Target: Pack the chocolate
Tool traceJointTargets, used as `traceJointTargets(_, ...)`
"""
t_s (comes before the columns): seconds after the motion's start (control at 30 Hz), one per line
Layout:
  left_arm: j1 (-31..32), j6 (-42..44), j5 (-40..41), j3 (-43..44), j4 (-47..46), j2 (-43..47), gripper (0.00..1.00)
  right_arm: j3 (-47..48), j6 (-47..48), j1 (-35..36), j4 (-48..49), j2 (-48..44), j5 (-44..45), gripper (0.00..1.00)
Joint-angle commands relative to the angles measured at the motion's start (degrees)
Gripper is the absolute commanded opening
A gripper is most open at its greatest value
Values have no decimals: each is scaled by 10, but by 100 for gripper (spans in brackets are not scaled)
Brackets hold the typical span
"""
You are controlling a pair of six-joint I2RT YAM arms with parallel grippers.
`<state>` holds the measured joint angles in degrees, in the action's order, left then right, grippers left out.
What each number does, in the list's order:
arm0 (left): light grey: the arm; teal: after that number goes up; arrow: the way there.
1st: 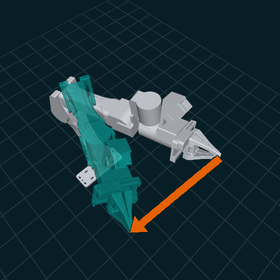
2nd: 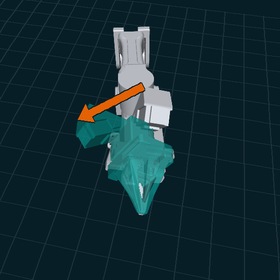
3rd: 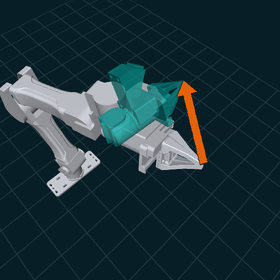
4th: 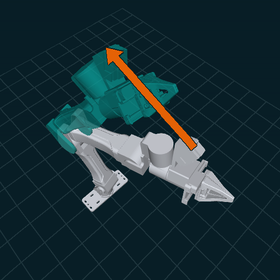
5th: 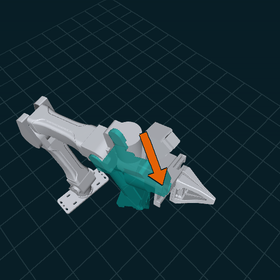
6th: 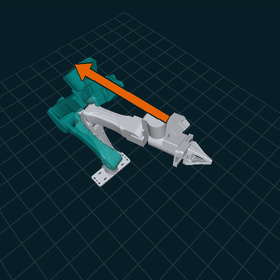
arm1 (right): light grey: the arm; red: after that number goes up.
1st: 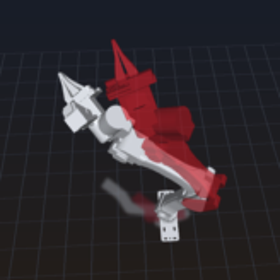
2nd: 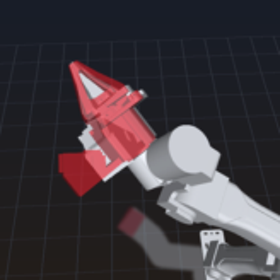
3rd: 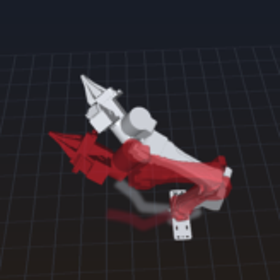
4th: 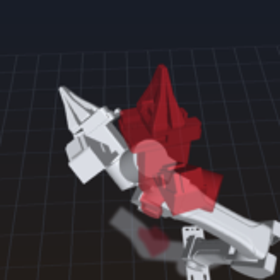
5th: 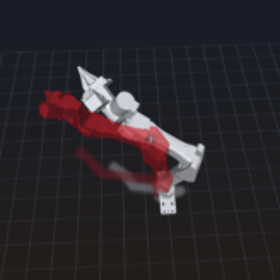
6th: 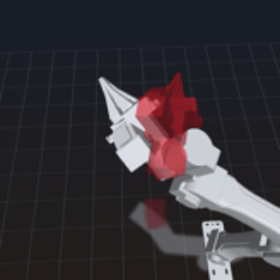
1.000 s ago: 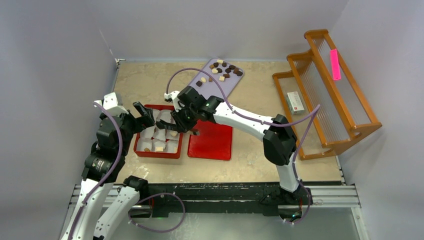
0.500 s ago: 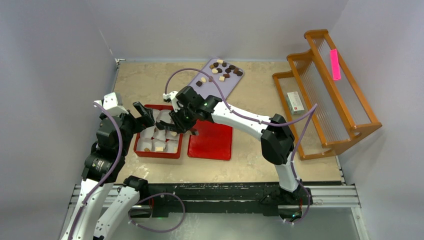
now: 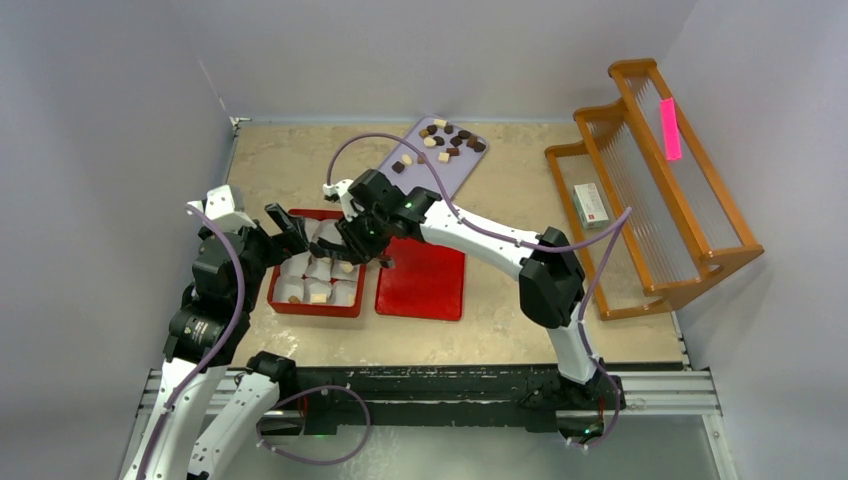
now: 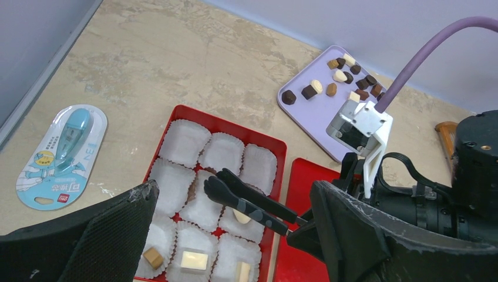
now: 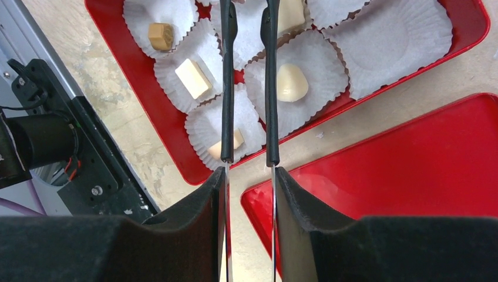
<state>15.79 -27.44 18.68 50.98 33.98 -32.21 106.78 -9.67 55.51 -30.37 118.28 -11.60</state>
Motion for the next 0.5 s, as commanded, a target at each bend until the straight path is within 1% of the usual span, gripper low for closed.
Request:
traceJointTargets(0.0, -5, -4, 1, -1, -15, 5, 100, 23, -5, 5, -9, -6, -8, 35)
traceJointTargets(0.13, -5, -4, 0, 0, -15, 5, 100, 27, -9, 4, -14, -14, -14, 34)
traceJointTargets(0.3, -5, -3, 0, -1, -15, 6, 100, 46, 15, -3, -30, -18, 46, 33)
traceJointTargets(0.47, -5, -3, -2, -1, -16, 6, 100, 48, 35, -32, -27, -31, 92, 33)
